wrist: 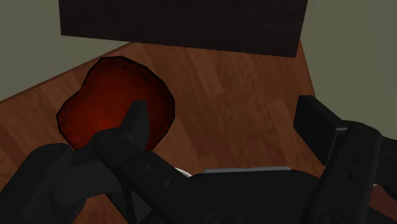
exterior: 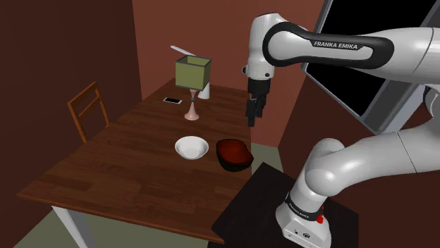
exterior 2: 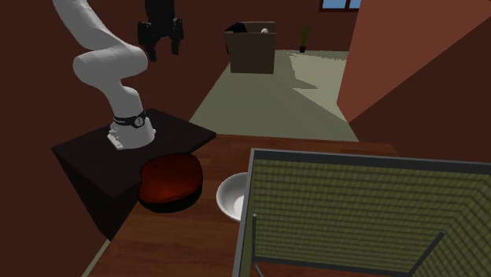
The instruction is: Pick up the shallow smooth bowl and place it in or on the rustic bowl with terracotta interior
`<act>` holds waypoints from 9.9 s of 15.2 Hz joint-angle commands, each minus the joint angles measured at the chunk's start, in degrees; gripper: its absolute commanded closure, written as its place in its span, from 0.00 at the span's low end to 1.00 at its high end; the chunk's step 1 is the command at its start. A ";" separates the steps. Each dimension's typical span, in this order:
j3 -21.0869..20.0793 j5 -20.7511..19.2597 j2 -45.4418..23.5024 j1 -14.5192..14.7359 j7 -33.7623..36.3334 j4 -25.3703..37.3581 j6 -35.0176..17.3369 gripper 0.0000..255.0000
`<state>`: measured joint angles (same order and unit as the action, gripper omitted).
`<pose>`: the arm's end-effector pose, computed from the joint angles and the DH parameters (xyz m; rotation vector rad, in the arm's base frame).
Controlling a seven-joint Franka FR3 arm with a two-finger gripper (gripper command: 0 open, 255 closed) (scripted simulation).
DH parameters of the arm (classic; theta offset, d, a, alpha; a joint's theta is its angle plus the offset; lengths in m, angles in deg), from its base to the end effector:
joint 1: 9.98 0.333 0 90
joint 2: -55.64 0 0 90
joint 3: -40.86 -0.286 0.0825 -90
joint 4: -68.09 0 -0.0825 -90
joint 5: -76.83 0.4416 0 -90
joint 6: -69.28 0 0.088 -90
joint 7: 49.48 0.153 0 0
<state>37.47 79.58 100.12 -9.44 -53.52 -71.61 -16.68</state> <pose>0.3669 0.0323 0.4711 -3.1176 -0.1846 0.2540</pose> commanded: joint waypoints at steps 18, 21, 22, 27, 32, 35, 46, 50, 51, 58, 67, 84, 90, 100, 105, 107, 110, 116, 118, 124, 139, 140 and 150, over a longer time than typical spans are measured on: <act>14.25 8.33 -30.60 -2.36 -16.55 1.47 -30.58 0.00; 16.11 12.59 -37.64 -2.28 -20.93 4.47 -33.86 0.00; 16.60 14.21 -40.04 -2.32 -22.47 5.65 -34.72 0.00; 17.68 23.08 -52.27 -3.55 -30.22 12.93 -37.16 0.00; 16.58 31.34 -64.47 -6.56 -36.50 22.23 -37.08 0.00; 15.31 35.34 -71.70 -8.84 -39.08 28.72 -36.26 0.00; 12.01 41.19 -84.34 -11.47 -41.91 38.71 -37.50 0.00; 11.69 41.61 -85.01 -11.28 -42.12 38.69 -38.27 0.00; 11.69 41.61 -85.01 -11.28 -42.12 38.69 -38.27 0.00; 11.69 41.61 -85.00 -11.28 -42.12 38.69 -38.26 1.00; 11.96 41.18 -83.78 -11.12 -41.53 38.29 -37.59 1.00; 13.96 37.25 -74.43 -10.06 -36.09 37.00 -31.01 1.00; 14.52 35.88 -71.60 -9.83 -34.06 37.39 -28.37 1.00; 15.91 33.82 -65.37 -10.26 -33.46 34.03 -25.39 1.00; 18.22 31.94 -58.16 -12.09 -37.92 24.24 -26.00 1.00; 19.26 30.92 -55.49 -12.95 -39.58 20.82 -26.02 1.00; 20.94 29.09 -51.67 -14.38 -41.99 16.18 -25.85 1.00; 24.70 24.37 -44.80 -17.89 -46.56 8.60 -24.77 1.00; 25.13 24.10 -44.64 -18.31 -47.51 7.67 -25.19 1.00; 24.96 26.29 -48.04 -18.25 -50.37 6.49 -28.71 1.00; 24.35 29.89 -53.28 -18.37 -54.56 5.69 -33.11 1.00; 24.35 29.89 -53.28 -18.37 -54.56 5.69 -33.11 0.00; 26.15 25.94 -50.55 -19.74 -52.37 9.71 -26.73 0.00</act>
<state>63.37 106.09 49.06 -28.99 -106.10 -62.11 -44.15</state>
